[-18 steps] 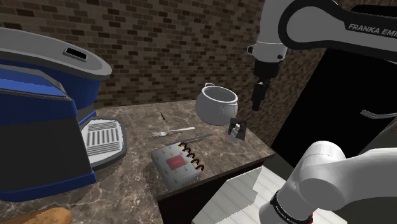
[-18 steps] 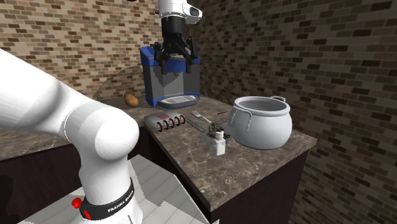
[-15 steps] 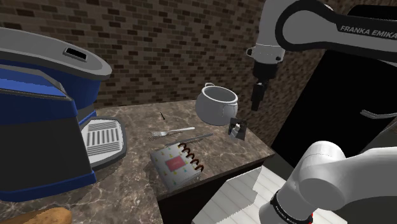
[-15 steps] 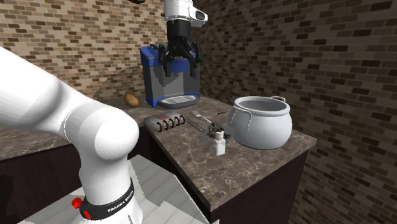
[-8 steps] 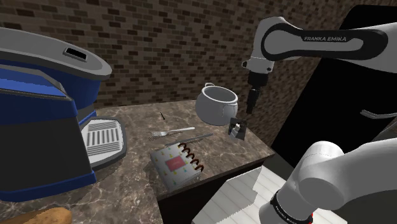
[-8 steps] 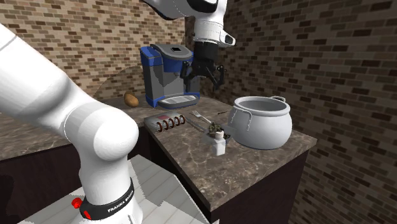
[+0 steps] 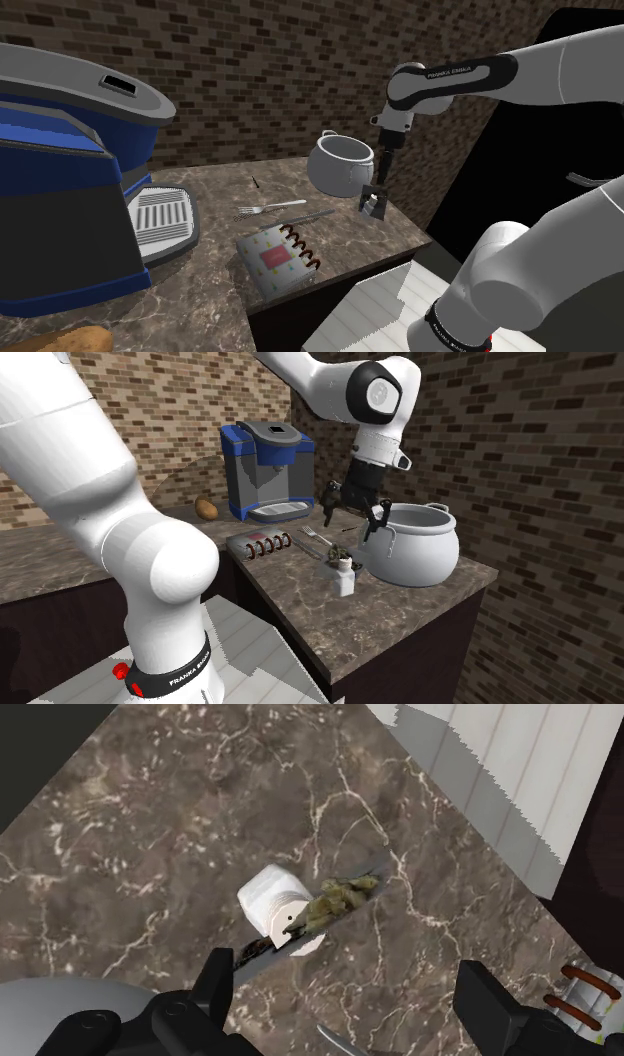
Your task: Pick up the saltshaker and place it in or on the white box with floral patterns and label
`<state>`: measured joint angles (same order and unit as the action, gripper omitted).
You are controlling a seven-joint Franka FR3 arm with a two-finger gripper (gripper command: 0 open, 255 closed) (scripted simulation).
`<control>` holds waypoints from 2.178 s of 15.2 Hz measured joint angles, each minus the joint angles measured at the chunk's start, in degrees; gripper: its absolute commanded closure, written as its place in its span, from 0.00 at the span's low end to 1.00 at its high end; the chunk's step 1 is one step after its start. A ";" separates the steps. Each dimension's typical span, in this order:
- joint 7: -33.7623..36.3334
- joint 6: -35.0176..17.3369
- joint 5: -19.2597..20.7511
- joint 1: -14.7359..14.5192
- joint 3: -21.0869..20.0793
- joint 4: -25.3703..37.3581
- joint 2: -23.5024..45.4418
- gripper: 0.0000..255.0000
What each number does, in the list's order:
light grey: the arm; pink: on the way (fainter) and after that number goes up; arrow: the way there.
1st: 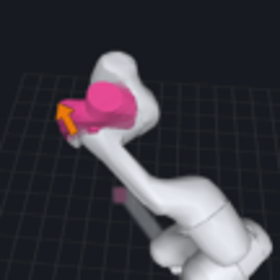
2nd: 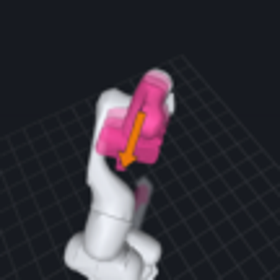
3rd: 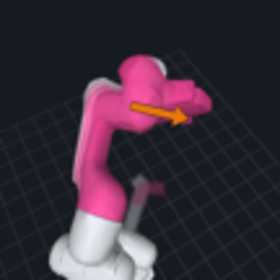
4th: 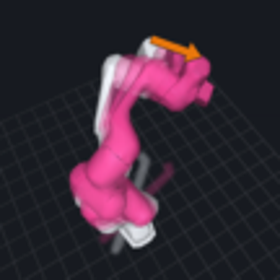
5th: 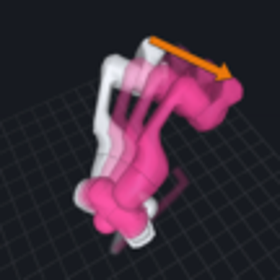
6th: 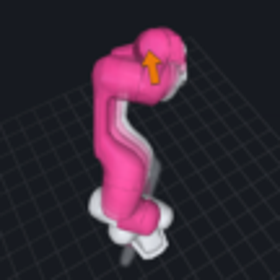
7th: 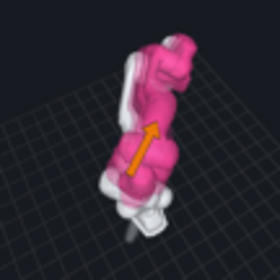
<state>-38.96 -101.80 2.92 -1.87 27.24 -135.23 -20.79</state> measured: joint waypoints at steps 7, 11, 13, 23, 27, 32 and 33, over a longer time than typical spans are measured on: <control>-6.14 -5.72 -3.44 -0.65 3.54 -1.65 6.54 0.00; -6.37 -8.27 -3.71 -0.76 3.62 -3.76 7.05 0.00; -6.42 -8.52 -3.70 -0.74 3.65 -3.98 7.08 0.00; -6.43 -8.63 -3.69 -0.72 3.67 -4.04 7.06 1.00; -6.41 -8.54 -3.66 -0.70 3.70 -4.07 7.04 1.00; -5.39 -5.30 -2.96 -0.54 3.15 -2.55 5.09 1.00; -5.33 -4.50 -2.96 -0.55 3.13 -1.91 5.06 1.00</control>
<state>-44.29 -106.30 -0.04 -2.42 30.37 -137.14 -15.72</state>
